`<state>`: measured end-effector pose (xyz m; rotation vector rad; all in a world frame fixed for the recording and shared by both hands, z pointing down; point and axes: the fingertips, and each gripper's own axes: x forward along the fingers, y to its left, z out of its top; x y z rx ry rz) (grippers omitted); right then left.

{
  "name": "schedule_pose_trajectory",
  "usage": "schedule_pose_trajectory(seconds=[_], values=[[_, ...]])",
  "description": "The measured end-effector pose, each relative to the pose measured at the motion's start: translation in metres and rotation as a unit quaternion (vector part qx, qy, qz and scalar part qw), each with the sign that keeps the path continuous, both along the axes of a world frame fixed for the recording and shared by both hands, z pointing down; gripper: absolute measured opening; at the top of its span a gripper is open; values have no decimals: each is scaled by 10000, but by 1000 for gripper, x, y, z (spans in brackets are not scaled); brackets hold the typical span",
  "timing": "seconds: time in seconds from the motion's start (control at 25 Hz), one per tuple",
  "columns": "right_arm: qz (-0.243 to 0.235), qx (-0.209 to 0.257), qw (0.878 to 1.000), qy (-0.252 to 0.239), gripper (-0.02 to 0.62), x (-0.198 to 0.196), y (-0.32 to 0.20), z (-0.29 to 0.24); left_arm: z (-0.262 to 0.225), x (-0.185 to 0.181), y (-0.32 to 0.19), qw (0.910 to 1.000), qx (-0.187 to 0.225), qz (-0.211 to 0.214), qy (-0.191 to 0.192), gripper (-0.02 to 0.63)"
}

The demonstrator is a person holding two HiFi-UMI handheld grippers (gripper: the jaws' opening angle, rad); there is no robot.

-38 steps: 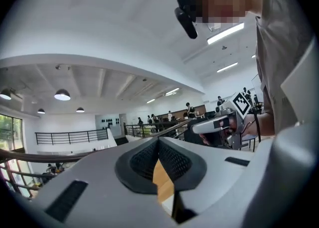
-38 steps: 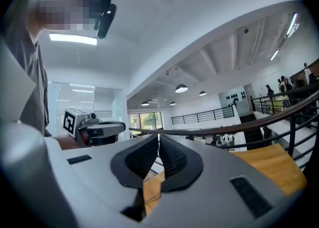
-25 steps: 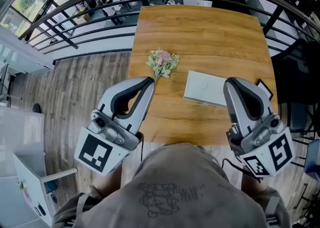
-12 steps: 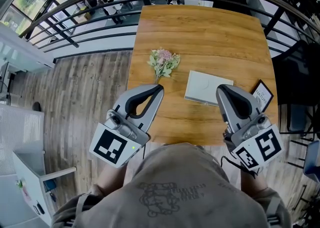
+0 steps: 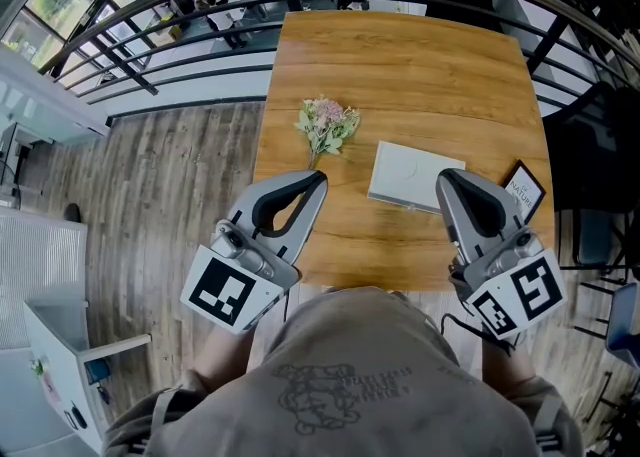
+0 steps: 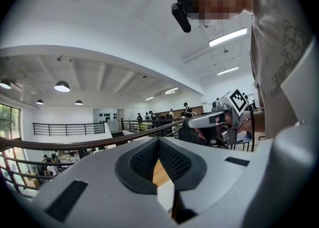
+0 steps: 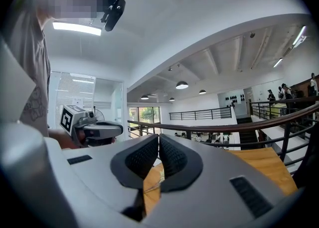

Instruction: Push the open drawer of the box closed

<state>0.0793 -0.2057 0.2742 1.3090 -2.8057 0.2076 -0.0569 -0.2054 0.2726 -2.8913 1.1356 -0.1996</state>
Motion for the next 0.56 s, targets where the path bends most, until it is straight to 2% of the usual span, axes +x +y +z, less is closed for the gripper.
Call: schedule_pose_trajectory(seconds=[0.24, 0.44, 0.56], values=[[21, -19, 10000, -3, 34, 2, 0, 2, -1, -1, 0, 10000, -15, -26, 49, 15], [4, -47, 10000, -16, 34, 1, 2, 4, -7, -1, -2, 9996, 270, 35, 2, 15], [10, -51, 10000, -34, 35, 3, 3, 4, -7, 0, -1, 9998, 207, 14, 16, 15]])
